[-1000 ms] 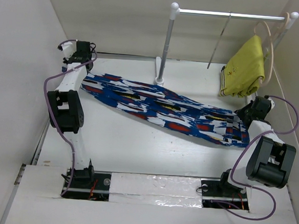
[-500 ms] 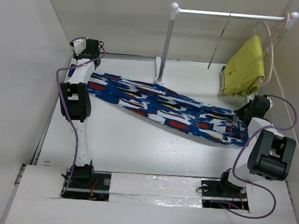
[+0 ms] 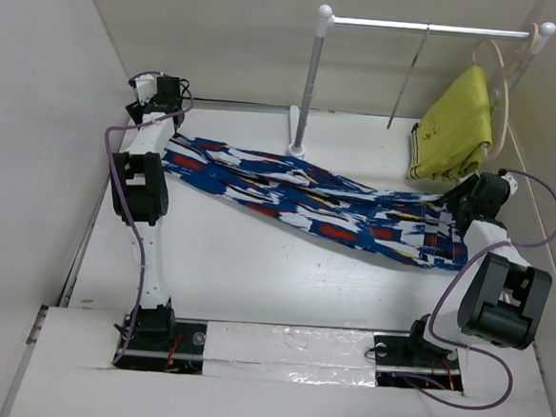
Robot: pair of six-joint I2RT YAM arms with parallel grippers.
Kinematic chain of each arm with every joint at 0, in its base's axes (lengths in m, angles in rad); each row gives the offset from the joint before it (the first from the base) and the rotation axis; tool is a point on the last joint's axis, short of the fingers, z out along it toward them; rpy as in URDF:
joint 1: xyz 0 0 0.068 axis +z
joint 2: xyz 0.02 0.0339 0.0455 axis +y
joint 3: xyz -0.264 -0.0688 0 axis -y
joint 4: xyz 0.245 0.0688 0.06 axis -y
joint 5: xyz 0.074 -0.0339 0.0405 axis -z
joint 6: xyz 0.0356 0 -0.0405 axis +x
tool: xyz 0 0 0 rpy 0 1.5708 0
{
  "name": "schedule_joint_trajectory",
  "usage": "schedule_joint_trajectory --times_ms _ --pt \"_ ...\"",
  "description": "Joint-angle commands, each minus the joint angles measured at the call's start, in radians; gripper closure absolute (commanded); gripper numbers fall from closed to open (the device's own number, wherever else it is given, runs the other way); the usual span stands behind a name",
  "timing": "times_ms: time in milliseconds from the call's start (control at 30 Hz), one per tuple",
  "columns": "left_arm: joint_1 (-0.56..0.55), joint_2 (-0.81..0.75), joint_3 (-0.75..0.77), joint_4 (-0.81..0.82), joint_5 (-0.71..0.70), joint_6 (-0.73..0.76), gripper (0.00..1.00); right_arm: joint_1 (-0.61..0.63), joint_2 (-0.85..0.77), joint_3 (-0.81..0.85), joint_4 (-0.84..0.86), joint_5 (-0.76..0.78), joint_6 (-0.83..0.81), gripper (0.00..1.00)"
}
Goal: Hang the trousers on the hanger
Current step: Fold the trousers at the center of the board.
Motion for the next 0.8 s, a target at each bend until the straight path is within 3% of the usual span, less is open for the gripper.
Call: schedule_joint_trajectory --times_ms 0,33,100,167,333,467,500,567,667,767 --pt "0.013 -0.152 -0.092 0.051 0.028 -0.007 0.39 0.0 -0.058 -0.012 0.104 -0.01 -0.001 0.52" --pt "0.014 -0.196 -0.129 0.062 0.028 -0.008 0.38 0.0 -0.074 -0.029 0.109 -0.016 -0.001 0.44" --pt "0.024 -0.233 -0.216 0.078 0.052 -0.025 0.32 0.009 -0.094 -0.049 0.124 -0.028 -0.001 0.37" --pt "0.064 -0.278 -0.258 0.053 0.08 -0.048 0.31 0.009 -0.131 -0.079 0.132 -0.03 0.001 0.29" --pt "0.098 -0.388 -0.462 0.064 0.123 -0.113 0.4 0.009 -0.231 -0.132 0.132 -0.056 0.012 0.11" --pt "0.121 -0.433 -0.576 0.128 0.258 -0.145 0.4 0.009 -0.328 -0.17 0.117 -0.097 0.012 0.12" --pt "0.13 -0.43 -0.585 0.13 0.295 -0.151 0.4 0.009 -0.367 -0.182 0.112 -0.103 0.012 0.14" --pt "0.13 -0.405 -0.585 0.125 0.329 -0.163 0.39 0.009 -0.406 -0.199 0.095 -0.114 0.007 0.38" --pt "0.13 -0.362 -0.562 0.093 0.353 -0.214 0.37 0.009 -0.478 -0.241 0.077 -0.125 0.004 0.91" --pt "0.139 -0.341 -0.567 0.11 0.375 -0.258 0.34 0.009 -0.55 -0.288 0.041 -0.154 -0.02 1.0"
